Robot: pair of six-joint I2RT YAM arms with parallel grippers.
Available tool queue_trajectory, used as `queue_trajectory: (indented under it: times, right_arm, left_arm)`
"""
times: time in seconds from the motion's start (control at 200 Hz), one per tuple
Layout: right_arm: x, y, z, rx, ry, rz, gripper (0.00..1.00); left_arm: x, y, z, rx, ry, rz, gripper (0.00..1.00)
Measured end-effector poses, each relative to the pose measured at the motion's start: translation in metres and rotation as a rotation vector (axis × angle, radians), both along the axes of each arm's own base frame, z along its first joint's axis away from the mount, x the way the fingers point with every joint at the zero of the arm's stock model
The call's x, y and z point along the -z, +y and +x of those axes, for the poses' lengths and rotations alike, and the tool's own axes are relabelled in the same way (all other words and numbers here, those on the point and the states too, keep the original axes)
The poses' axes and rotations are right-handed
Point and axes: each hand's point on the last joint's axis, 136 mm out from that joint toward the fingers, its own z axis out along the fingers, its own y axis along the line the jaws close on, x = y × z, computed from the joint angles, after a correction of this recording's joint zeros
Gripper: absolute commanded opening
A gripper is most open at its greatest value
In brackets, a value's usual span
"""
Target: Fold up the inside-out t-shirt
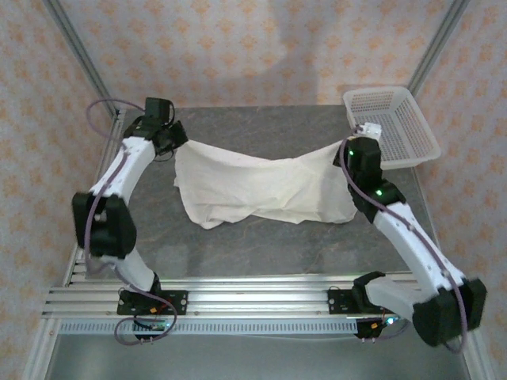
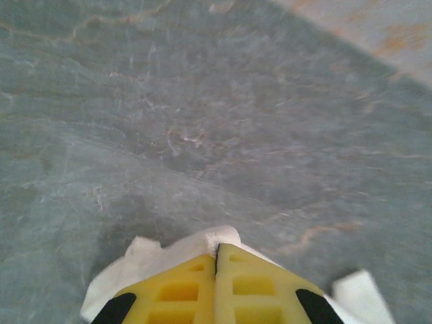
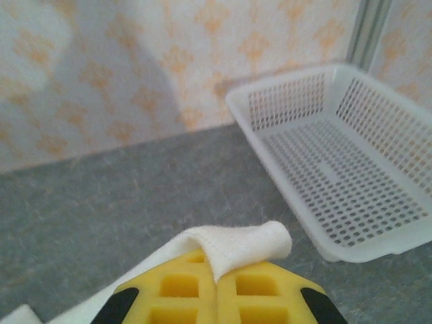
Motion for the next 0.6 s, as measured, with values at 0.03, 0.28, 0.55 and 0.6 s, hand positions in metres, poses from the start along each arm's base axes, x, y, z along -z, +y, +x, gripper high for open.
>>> queue_trajectory:
  times: [0.03, 0.28, 0.55, 0.6]
  right_arm:
    - [0.013, 0.001, 0.008, -0.006, 0.036, -0.002, 0.00]
    - [0.069, 0.019, 0.050, -0.078, 0.186, 0.018, 0.00]
    - [0.036, 0.040, 0.056, -0.179, 0.123, 0.093, 0.00]
    - [0.034, 0.044, 0.054, -0.198, 0.120, 0.114, 0.00]
  left_arm:
    - [0.016, 0.000, 0.008, 0.003, 0.033, 0.005, 0.09]
    - [0.094, 0.008, 0.054, 0.014, 0.167, -0.009, 0.39]
    - [0.046, 0.041, 0.032, -0.012, 0.120, -0.066, 0.37]
    - [0.038, 0.040, 0.019, -0.002, 0.112, -0.083, 0.37]
